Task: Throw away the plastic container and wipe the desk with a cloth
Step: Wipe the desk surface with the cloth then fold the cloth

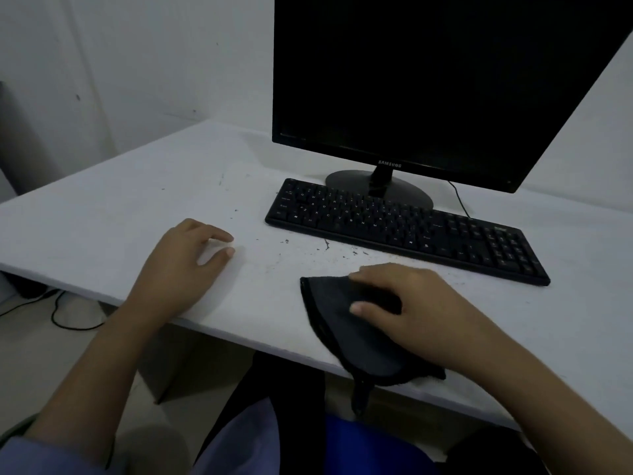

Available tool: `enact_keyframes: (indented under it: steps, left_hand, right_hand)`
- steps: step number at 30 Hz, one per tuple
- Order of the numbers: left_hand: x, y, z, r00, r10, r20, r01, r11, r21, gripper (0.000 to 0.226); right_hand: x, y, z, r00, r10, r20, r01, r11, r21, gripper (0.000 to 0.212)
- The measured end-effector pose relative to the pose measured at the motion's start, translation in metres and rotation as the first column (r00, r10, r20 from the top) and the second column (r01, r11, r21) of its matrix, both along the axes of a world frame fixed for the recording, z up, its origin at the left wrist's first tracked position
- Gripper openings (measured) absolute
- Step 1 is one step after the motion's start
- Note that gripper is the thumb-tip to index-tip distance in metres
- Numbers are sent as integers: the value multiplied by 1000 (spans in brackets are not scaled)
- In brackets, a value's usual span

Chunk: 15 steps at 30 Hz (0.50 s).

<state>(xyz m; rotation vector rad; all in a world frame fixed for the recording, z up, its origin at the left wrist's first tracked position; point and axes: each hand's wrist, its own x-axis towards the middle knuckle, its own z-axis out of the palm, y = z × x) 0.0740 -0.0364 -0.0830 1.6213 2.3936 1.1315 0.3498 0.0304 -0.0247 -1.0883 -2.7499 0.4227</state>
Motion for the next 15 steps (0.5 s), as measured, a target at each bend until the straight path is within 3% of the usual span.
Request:
enact_keyframes:
  steps: [2, 5, 8, 15]
  left_hand:
    - [2, -1, -2, 999, 26, -29, -26, 1000, 1, 30]
    - [3, -2, -4, 991, 109, -72, -111, 993, -32, 45]
    - [2, -2, -6, 980, 173, -100, -181, 981, -68, 53]
    - [3, -3, -10, 984, 169, -62, -172, 984, -45, 50]
  right_hand:
    - [3, -3, -14, 990, 74, 123, -70, 997, -38, 62]
    - [0, -5, -36, 972, 85, 219, -82, 996, -24, 71]
    - [-7, -2, -43, 979, 19, 203, -22, 1000, 14, 75]
    - [-53, 12, -49, 983, -89, 159, 84, 996, 35, 75]
